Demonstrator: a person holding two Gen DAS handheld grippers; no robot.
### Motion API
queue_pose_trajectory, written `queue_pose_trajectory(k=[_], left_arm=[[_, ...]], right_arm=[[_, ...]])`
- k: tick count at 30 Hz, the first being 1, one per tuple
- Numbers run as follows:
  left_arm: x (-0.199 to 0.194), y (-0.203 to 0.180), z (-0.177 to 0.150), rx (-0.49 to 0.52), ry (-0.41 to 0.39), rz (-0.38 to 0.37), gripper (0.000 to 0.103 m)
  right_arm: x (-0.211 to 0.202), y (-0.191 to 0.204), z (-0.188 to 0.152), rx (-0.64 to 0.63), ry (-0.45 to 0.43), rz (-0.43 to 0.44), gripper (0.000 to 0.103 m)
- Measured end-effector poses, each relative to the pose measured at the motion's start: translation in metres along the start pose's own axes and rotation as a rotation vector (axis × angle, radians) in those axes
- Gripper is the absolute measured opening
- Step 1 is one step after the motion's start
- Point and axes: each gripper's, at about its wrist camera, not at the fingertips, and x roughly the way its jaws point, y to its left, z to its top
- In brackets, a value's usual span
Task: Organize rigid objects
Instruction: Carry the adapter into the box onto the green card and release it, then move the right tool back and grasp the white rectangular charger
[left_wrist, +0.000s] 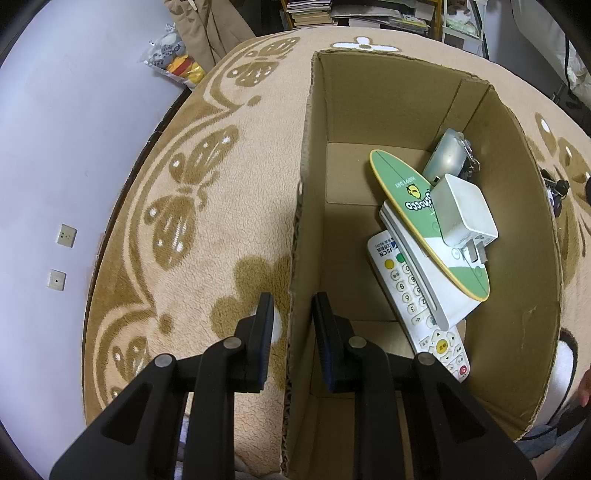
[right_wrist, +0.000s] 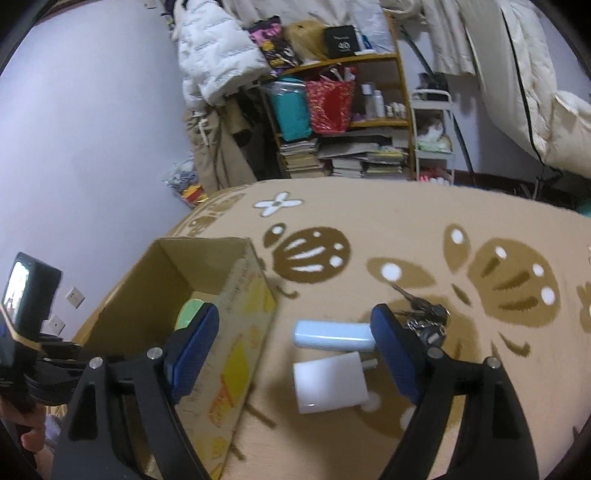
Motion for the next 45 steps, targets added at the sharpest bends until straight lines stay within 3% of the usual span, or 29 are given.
queue_pose_trajectory(k=[16, 27, 40, 45], left_arm=[[0.0, 0.0, 0.0, 0.003, -0.001, 0.004, 0.022], [0.0, 0.0, 0.0, 0.002, 0.0, 0.003, 0.022], [0.001, 0.001, -0.001, 0.002, -0.001, 0.002, 0.023], [0.001, 0.001, -0.001, 0.003, -0.001, 0.003, 0.023]], right_arm=[[0.044, -0.018, -0.033, 0.025, 0.126, -0.032, 0.089], [0.071, -0.019, -0.051, 0.01, 0.228, -0.061, 0.071], [0.063, -0.017, -0.055, 0.016, 0.201, -0.069, 0.068], [0.047, -0.011, -0.047, 0.011, 0.154, -0.046, 0.068]])
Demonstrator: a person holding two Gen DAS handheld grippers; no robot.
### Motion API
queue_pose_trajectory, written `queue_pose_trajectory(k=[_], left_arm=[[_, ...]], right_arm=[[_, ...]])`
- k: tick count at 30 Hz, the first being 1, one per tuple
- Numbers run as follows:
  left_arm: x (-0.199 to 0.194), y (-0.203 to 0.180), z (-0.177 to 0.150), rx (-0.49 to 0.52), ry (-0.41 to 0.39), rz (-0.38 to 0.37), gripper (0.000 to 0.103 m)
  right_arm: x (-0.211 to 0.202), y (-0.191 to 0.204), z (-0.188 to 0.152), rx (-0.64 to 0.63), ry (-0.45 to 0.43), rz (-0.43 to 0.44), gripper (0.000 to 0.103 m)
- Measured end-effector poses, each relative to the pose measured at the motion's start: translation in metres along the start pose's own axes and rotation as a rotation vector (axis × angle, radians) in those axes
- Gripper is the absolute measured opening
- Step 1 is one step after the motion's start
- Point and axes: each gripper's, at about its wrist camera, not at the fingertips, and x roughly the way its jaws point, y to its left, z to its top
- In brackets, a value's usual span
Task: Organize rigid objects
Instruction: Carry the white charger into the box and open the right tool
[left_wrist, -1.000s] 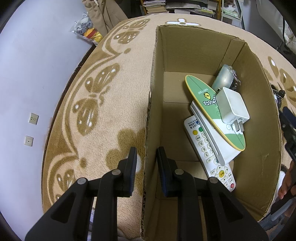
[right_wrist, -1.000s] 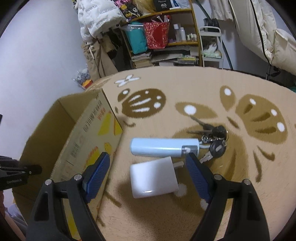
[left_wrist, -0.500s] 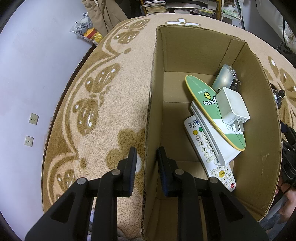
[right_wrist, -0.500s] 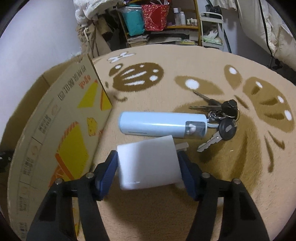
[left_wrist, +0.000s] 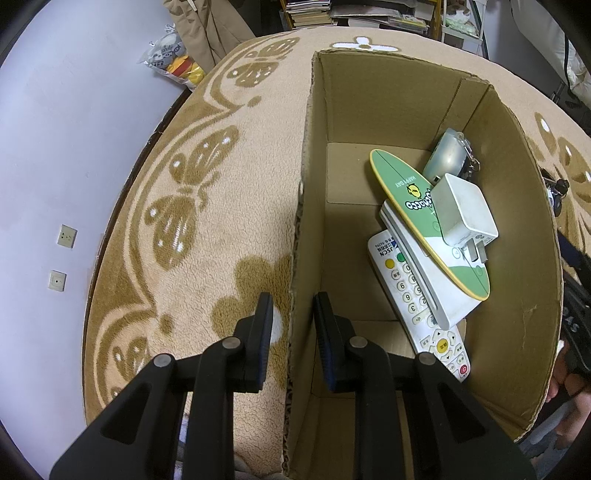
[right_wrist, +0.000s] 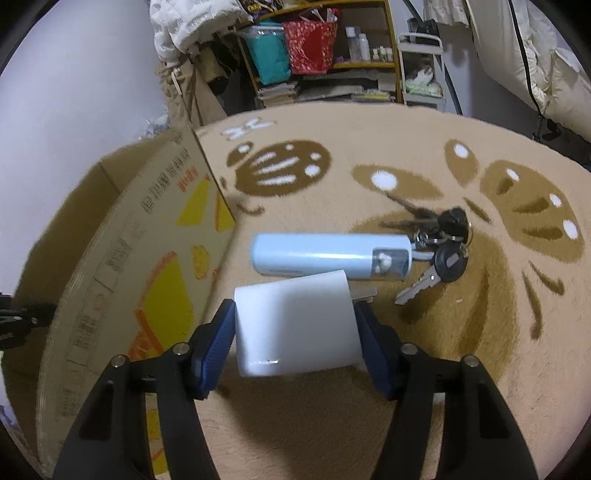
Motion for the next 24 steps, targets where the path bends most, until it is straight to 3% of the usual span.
queue_pose_trajectory(k=[7, 15, 24], left_arm=[[0.0, 0.0, 0.0, 0.0, 0.0, 0.0, 0.023], [0.001, -0.001, 0.001, 0.004, 0.001, 0.006, 0.023], [0.001, -0.002, 0.001, 0.008, 0.001, 0.01, 0.023]], right_arm=[[-0.028, 0.013, 0.016, -0.008, -0.079, 0.034, 0.068], [-0.06, 0.037, 0.037, -0.041, -0.163, 0.143, 0.068], [-0.066, 0.072, 0.041, -0.133, -0.182, 0.237, 0.068]])
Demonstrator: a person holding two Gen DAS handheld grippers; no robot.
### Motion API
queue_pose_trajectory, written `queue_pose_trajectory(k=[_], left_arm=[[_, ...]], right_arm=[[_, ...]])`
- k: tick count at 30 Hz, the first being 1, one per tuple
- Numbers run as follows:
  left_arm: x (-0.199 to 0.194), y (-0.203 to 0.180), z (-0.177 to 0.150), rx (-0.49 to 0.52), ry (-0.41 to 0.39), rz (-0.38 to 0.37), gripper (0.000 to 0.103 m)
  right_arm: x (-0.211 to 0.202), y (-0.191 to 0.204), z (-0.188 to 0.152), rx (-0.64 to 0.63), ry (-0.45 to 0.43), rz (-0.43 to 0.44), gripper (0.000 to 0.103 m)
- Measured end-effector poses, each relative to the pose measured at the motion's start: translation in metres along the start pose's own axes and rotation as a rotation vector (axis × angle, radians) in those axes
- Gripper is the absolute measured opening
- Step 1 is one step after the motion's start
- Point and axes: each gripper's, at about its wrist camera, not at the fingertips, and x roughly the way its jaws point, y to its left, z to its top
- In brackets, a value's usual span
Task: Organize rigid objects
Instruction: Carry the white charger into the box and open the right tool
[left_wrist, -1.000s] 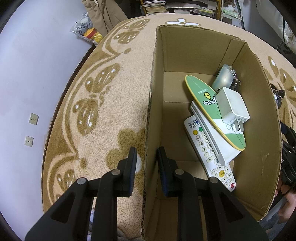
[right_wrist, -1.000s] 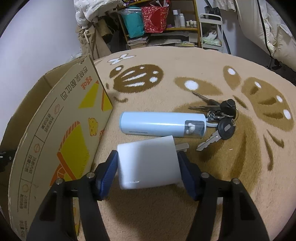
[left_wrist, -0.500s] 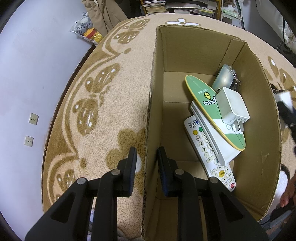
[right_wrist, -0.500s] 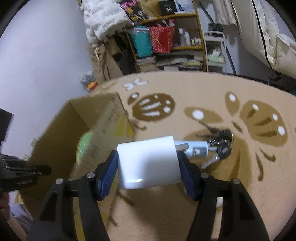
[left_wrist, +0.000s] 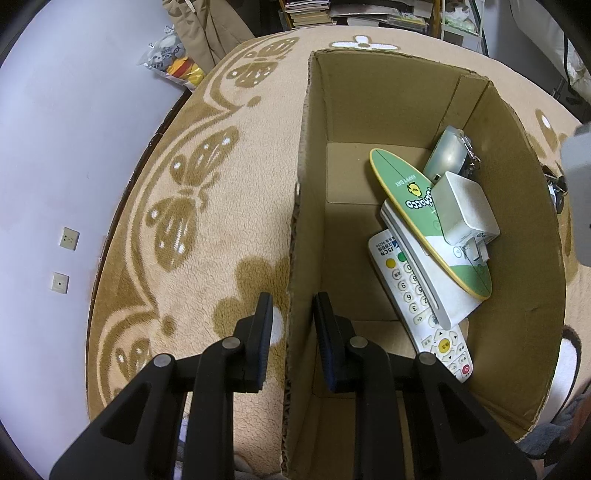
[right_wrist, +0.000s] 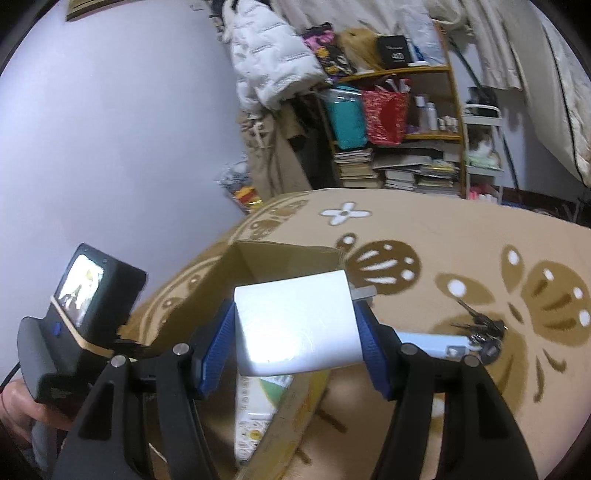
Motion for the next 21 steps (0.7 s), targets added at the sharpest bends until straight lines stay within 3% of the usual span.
queue_pose_trajectory(k=[10, 21], left_arm=[[0.0, 0.0, 0.0, 0.0, 0.0, 0.001, 0.023], [0.001, 0.002, 0.0, -0.01, 0.0, -0.011, 0.023]], right_arm=[[0.029, 0.014, -0.001, -0.031, 0.064, 0.062, 0.068], [0.06, 0.02, -0.004, -0.068, 0.136, 0.029, 0.068]])
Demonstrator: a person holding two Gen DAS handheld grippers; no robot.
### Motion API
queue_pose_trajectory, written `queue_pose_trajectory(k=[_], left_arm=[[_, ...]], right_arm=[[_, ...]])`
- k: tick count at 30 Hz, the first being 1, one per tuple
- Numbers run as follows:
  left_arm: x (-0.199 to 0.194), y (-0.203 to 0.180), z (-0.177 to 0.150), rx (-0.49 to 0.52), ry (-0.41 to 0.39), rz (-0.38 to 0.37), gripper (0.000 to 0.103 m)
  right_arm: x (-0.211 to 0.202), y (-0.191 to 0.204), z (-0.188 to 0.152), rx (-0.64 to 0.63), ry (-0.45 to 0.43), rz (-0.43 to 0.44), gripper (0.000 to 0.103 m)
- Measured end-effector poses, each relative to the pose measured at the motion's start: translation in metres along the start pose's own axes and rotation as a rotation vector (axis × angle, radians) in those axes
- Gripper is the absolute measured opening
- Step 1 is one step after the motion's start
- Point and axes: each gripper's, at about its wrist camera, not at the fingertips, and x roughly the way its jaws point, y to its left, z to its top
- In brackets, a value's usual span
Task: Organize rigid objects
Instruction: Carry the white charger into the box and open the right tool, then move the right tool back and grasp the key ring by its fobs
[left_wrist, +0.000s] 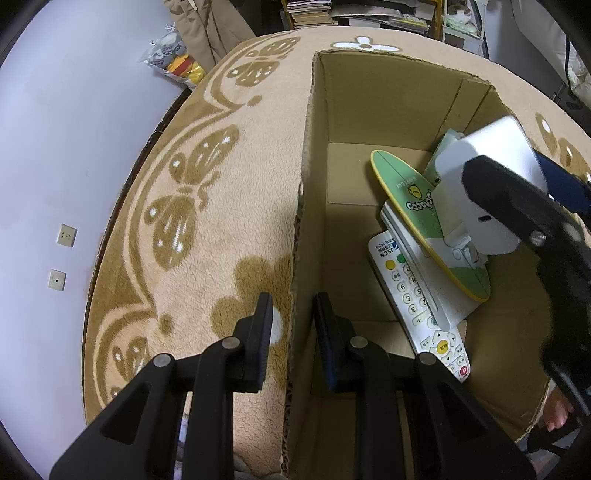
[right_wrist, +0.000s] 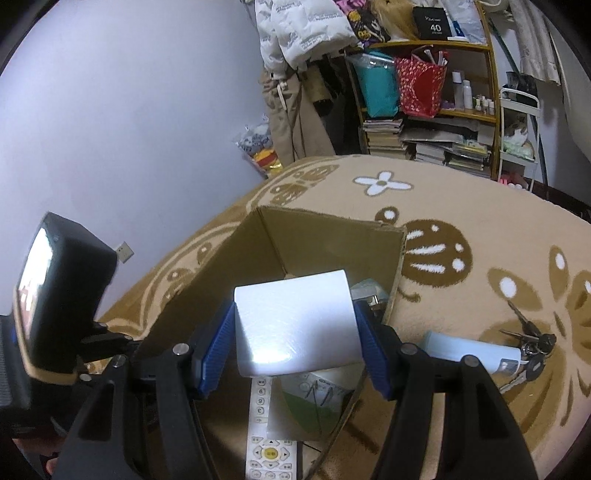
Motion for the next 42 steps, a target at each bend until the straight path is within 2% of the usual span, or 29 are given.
queue_pose_trajectory(k=[7, 16, 19, 21, 25, 31, 42], left_arm=[[0.0, 0.0, 0.0, -0.006, 0.001, -0.007, 0.023], [-0.001, 0.001, 0.0, -0.006, 0.002, -0.006, 0.023], [-0.001, 0.002, -0.001, -0.005, 0.001, 0.002, 0.024], [-0.001, 0.002, -0.001, -0.006, 0.001, 0.004, 0.024], [-0.001, 0.002, -0.001, -0.005, 0.001, 0.006, 0.024], [0.0, 0.002, 0.0, -0.003, 0.002, 0.009, 0.024], [0.0, 0.003, -0.001, -0.002, 0.001, 0.009, 0.024]], right_arm=[[0.004, 0.014, -0.003, -0.112, 0.011, -0.079, 0.069], [-0.007, 0.005, 0.0, -0.041, 0.005, -0.045, 0.07], [-0.013, 0.006, 0.001, -0.035, -0.003, -0.025, 0.079], [-0.018, 0.007, 0.003, -0.043, -0.017, -0.053, 0.088], [-0.029, 0.001, 0.007, -0.042, -0.045, -0.087, 0.095], [-0.037, -0.039, 0.012, 0.041, -0.07, -0.173, 0.096], [-0.028, -0.139, 0.008, 0.258, -0.037, -0.278, 0.096]])
